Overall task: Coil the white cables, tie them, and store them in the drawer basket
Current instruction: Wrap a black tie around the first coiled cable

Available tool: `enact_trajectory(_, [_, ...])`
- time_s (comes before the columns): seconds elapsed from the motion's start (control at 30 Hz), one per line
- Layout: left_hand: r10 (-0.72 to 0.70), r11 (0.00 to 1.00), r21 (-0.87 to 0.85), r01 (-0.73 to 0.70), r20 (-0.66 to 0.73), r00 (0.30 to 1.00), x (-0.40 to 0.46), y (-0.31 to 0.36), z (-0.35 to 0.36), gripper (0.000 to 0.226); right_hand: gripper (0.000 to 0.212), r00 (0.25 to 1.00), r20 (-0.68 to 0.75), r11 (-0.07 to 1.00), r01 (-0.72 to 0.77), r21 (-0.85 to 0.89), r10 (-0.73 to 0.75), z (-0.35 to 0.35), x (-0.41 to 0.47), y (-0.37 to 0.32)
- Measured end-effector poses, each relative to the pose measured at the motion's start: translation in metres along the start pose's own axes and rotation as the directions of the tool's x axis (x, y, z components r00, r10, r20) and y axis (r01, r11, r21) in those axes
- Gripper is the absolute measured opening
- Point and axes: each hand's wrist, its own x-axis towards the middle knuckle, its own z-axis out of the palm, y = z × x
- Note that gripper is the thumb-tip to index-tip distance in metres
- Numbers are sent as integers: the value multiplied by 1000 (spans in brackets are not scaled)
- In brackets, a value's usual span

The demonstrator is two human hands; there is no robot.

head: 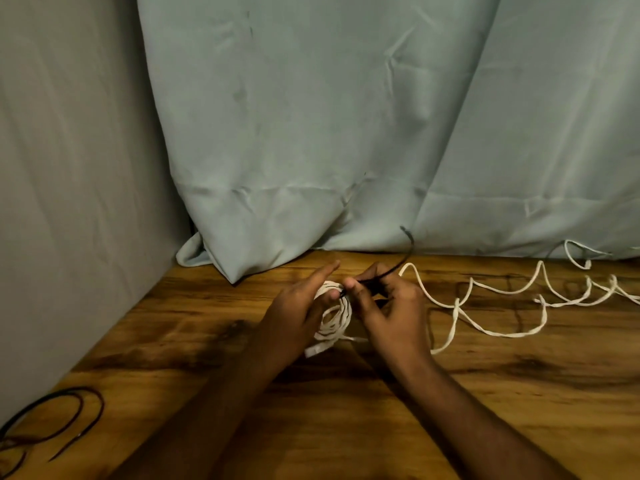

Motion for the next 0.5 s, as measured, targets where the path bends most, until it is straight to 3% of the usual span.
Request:
enact_trajectory(0.1, [41,999,25,-42,44,998,0,-3,1,36,8,992,34,980,123,-158,-119,2,-1,4])
enact_trajectory(0.17, [16,999,35,-17,42,999,0,-2,2,40,8,994,-5,975,105,-194,-108,2,-1,5])
enact_trajectory(0.5, [-22,1000,-7,23,34,999,2,7,-1,44,14,983,-119,990,-135,43,139,5,2,7])
